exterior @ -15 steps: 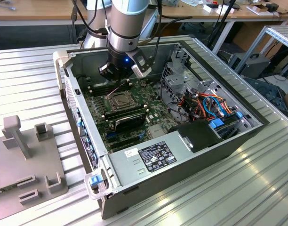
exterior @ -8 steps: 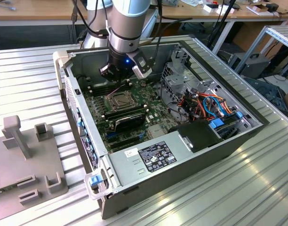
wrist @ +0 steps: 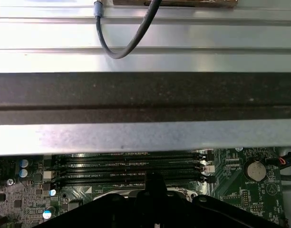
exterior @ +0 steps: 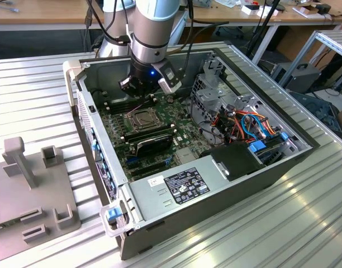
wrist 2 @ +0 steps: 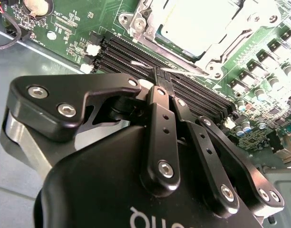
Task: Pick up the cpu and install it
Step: 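Install the first cpu locking lever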
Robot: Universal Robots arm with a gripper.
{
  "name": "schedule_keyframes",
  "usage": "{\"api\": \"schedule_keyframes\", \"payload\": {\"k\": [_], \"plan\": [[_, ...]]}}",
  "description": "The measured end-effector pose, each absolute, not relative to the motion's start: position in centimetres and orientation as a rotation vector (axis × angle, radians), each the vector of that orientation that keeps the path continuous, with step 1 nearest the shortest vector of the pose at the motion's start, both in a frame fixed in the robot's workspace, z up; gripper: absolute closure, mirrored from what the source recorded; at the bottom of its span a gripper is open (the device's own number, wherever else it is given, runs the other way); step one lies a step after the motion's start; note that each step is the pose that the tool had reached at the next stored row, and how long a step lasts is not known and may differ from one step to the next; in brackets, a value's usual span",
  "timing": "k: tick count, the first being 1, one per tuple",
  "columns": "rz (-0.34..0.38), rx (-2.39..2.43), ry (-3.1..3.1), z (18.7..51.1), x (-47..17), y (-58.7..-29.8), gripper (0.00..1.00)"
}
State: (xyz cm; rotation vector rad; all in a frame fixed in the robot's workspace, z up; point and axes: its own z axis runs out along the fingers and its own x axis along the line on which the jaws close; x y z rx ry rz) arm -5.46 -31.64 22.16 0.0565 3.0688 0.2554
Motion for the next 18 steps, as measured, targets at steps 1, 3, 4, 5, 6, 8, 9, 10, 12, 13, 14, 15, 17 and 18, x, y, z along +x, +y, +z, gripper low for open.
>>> {"api": "schedule_keyframes", "payload": {"k": [1,3,4,5,6,8,9,10,12,13,14,15,17,18], "plan": [[0.255,0.056,3.069,22.1,-5.5,-31.6,0.89],[0.255,0.056,3.069,21.9,-5.4,-31.6,0.89],[0.255,0.057,3.069,21.9,-5.3,-31.7,0.89],[0.255,0.057,3.069,21.8,-5.3,-31.6,0.89],[0.255,0.057,3.069,21.8,-5.3,-31.7,0.89],[0.255,0.057,3.069,21.7,-5.2,-31.7,0.89],[0.255,0.057,3.069,21.7,-5.1,-31.7,0.89],[0.255,0.057,3.069,21.6,-5.1,-31.7,0.89],[0.255,0.057,3.069,21.6,-5.1,-31.7,0.89],[0.255,0.057,3.069,21.5,-5.0,-31.6,0.89],[0.255,0.057,3.069,21.4,-5.0,-31.6,0.89],[0.255,0.057,3.069,21.3,-5.0,-31.6,0.89],[0.255,0.057,3.069,21.1,-5.0,-31.6,0.89],[0.255,0.057,3.069,21.0,-5.0,-31.7,0.89]]}}
